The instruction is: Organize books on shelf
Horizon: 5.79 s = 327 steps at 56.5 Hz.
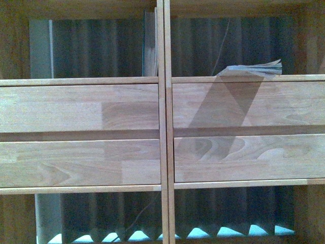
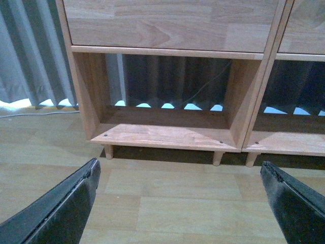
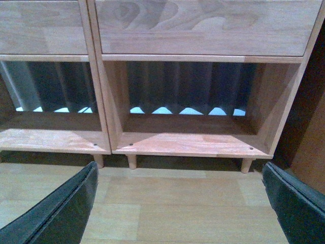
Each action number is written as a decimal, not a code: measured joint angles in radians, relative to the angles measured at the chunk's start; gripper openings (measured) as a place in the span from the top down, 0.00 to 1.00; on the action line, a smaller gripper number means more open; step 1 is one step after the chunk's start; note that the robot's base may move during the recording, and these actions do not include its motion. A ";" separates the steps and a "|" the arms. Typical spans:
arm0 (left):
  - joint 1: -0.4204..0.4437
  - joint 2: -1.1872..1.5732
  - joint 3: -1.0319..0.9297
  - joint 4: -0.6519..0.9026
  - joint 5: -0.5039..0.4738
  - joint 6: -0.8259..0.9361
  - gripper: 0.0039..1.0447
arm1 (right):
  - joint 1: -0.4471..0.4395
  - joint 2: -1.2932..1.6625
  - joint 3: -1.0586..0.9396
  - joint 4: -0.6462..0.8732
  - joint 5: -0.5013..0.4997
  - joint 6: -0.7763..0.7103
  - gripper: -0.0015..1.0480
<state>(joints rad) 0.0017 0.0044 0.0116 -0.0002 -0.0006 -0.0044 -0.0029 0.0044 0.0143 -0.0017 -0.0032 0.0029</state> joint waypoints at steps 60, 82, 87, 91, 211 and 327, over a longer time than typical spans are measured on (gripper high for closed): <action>0.000 0.000 0.000 0.000 0.001 0.000 0.07 | 0.000 0.000 0.000 0.000 0.000 0.000 0.07; 0.000 0.000 0.000 0.000 0.000 0.000 0.07 | 0.021 0.774 0.425 0.326 -0.369 0.530 0.07; 0.000 0.000 0.000 0.000 0.000 0.000 0.07 | 0.032 0.983 0.538 0.458 -0.302 0.703 0.07; 0.000 0.000 0.000 0.000 0.000 0.000 0.07 | 0.033 1.116 0.612 0.521 -0.255 0.836 0.07; 0.328 1.190 0.492 0.740 0.736 -0.172 0.07 | 0.048 1.217 0.816 0.816 -0.258 1.274 0.93; -0.068 1.502 1.077 1.033 0.773 -1.052 0.94 | 0.536 1.389 0.842 0.968 -0.363 0.823 0.36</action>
<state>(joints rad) -0.0666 1.5066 1.0885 1.0328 0.7723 -1.0569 0.5327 1.3937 0.8566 0.9661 -0.3660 0.8261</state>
